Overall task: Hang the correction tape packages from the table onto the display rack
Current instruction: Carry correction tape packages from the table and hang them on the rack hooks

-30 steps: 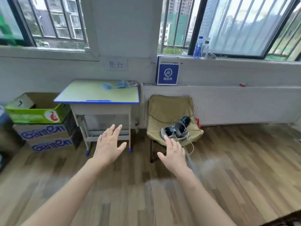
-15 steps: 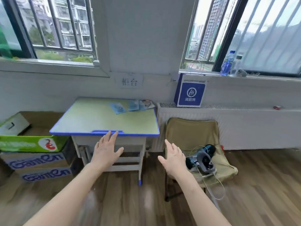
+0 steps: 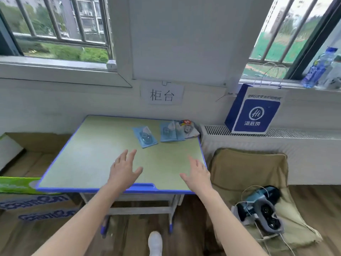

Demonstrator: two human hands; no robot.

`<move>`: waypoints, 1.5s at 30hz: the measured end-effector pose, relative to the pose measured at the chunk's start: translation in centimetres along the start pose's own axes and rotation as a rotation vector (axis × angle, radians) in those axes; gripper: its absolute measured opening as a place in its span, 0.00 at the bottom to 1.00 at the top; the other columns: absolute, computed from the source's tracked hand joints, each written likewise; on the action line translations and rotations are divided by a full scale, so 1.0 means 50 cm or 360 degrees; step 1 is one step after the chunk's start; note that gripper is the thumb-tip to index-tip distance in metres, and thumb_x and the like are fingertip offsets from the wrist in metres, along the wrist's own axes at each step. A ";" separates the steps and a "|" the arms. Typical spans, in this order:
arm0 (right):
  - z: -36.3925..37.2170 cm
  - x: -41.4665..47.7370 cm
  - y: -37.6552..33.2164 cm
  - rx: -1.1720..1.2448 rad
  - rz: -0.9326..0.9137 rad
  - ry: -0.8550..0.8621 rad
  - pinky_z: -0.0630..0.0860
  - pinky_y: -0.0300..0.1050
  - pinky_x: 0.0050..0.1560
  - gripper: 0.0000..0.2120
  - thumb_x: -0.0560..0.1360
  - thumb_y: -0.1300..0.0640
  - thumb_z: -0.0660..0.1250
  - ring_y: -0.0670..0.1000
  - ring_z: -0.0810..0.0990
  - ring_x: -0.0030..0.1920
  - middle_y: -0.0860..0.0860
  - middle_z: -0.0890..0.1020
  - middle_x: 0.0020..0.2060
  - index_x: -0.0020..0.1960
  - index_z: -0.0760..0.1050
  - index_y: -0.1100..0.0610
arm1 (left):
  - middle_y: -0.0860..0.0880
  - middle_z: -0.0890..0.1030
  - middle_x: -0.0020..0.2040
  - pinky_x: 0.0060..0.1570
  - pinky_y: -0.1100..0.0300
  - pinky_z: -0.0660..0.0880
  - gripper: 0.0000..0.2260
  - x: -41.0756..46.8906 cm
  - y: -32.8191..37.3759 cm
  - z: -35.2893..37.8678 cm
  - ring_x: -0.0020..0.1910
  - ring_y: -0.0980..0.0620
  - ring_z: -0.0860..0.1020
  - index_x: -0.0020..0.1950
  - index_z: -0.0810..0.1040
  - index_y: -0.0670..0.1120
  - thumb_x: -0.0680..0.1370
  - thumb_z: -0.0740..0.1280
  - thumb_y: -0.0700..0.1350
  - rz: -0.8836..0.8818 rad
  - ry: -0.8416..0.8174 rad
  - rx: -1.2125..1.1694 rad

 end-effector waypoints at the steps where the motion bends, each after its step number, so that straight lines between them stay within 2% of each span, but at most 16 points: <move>1: 0.005 0.048 -0.008 0.0016 0.0001 -0.0012 0.56 0.52 0.72 0.35 0.79 0.48 0.60 0.56 0.56 0.74 0.55 0.57 0.75 0.78 0.45 0.53 | 0.45 0.50 0.78 0.72 0.52 0.54 0.30 0.043 -0.008 0.003 0.76 0.46 0.53 0.78 0.51 0.51 0.80 0.60 0.54 -0.0021 0.0000 -0.0007; 11: 0.071 0.448 -0.080 -0.0039 -0.0015 -0.0103 0.55 0.53 0.72 0.35 0.78 0.47 0.60 0.57 0.54 0.75 0.56 0.52 0.76 0.78 0.44 0.52 | 0.44 0.51 0.78 0.72 0.53 0.54 0.31 0.387 -0.045 0.072 0.76 0.46 0.53 0.78 0.51 0.50 0.79 0.61 0.54 -0.0241 -0.0147 -0.0054; 14: 0.099 0.518 -0.102 -0.0084 -0.0044 -0.0125 0.54 0.55 0.72 0.35 0.79 0.46 0.59 0.58 0.52 0.76 0.57 0.49 0.77 0.78 0.44 0.51 | 0.42 0.49 0.78 0.72 0.53 0.51 0.32 0.441 -0.048 0.120 0.75 0.42 0.51 0.78 0.50 0.48 0.79 0.62 0.52 -0.0334 -0.0218 -0.0205; 17: 0.131 0.580 -0.112 -0.0087 -0.0009 -0.0174 0.49 0.56 0.73 0.35 0.79 0.46 0.59 0.62 0.47 0.76 0.59 0.45 0.77 0.78 0.42 0.51 | 0.42 0.44 0.78 0.73 0.50 0.48 0.35 0.487 -0.059 0.172 0.76 0.38 0.46 0.78 0.47 0.49 0.78 0.62 0.55 -0.0435 -0.0280 -0.0225; 21: 0.167 0.638 -0.118 -0.0137 0.0042 -0.0191 0.43 0.59 0.73 0.39 0.78 0.40 0.58 0.64 0.41 0.75 0.59 0.38 0.76 0.78 0.39 0.50 | 0.43 0.40 0.78 0.73 0.47 0.45 0.39 0.541 -0.064 0.217 0.75 0.36 0.41 0.78 0.42 0.51 0.76 0.61 0.63 -0.0501 -0.0254 -0.0108; 24: 0.188 0.662 -0.114 -0.0168 0.0102 -0.0185 0.41 0.61 0.73 0.42 0.75 0.34 0.57 0.65 0.41 0.75 0.58 0.37 0.76 0.77 0.38 0.49 | 0.43 0.39 0.78 0.73 0.49 0.41 0.41 0.569 -0.055 0.236 0.75 0.36 0.40 0.78 0.40 0.50 0.76 0.58 0.66 -0.0464 -0.0187 0.0006; 28: 0.201 0.673 -0.109 -0.0207 0.0096 -0.0102 0.40 0.60 0.73 0.44 0.74 0.32 0.57 0.63 0.42 0.76 0.57 0.38 0.76 0.77 0.37 0.49 | 0.44 0.40 0.78 0.73 0.48 0.40 0.40 0.576 -0.051 0.252 0.75 0.37 0.39 0.78 0.42 0.50 0.75 0.57 0.67 -0.0444 -0.0101 0.0018; 32: 0.200 0.676 -0.105 -0.0134 0.0078 -0.0018 0.39 0.55 0.74 0.45 0.73 0.31 0.56 0.61 0.42 0.76 0.59 0.38 0.76 0.71 0.28 0.46 | 0.44 0.40 0.78 0.73 0.48 0.40 0.40 0.576 -0.050 0.252 0.75 0.38 0.39 0.78 0.43 0.49 0.75 0.60 0.64 -0.0439 -0.0049 -0.0046; 34: 0.197 0.675 -0.104 -0.0055 0.0102 0.0014 0.41 0.53 0.74 0.45 0.73 0.31 0.57 0.60 0.43 0.76 0.60 0.40 0.76 0.69 0.27 0.46 | 0.44 0.40 0.78 0.73 0.49 0.40 0.40 0.576 -0.050 0.251 0.75 0.39 0.39 0.78 0.43 0.49 0.75 0.62 0.62 -0.0429 -0.0043 -0.0104; 36: 0.194 0.675 -0.105 -0.0018 0.0112 0.0033 0.42 0.51 0.74 0.46 0.73 0.32 0.59 0.59 0.44 0.76 0.61 0.42 0.76 0.71 0.29 0.46 | 0.45 0.41 0.78 0.74 0.49 0.41 0.40 0.573 -0.054 0.246 0.76 0.40 0.39 0.78 0.46 0.49 0.75 0.65 0.59 -0.0417 -0.0014 -0.0189; 41: 0.189 0.679 -0.104 0.0085 0.0141 0.0051 0.44 0.51 0.74 0.45 0.73 0.38 0.65 0.57 0.47 0.76 0.59 0.46 0.76 0.78 0.42 0.51 | 0.46 0.46 0.78 0.74 0.50 0.49 0.40 0.566 -0.073 0.224 0.77 0.42 0.45 0.76 0.58 0.51 0.69 0.73 0.50 -0.0318 0.0019 -0.0414; 45: 0.174 0.663 -0.122 0.0124 0.0055 0.0106 0.49 0.50 0.73 0.43 0.72 0.42 0.66 0.58 0.50 0.76 0.59 0.47 0.77 0.78 0.47 0.52 | 0.46 0.48 0.78 0.70 0.51 0.56 0.38 0.559 -0.086 0.197 0.75 0.42 0.53 0.74 0.63 0.51 0.66 0.75 0.48 -0.0198 0.0002 -0.0324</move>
Point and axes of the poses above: each hand's wrist, its own x-axis towards the middle knuckle, its own z-axis out of the palm, y = z × x, the point moved 8 cm from there along x, towards the middle knuckle
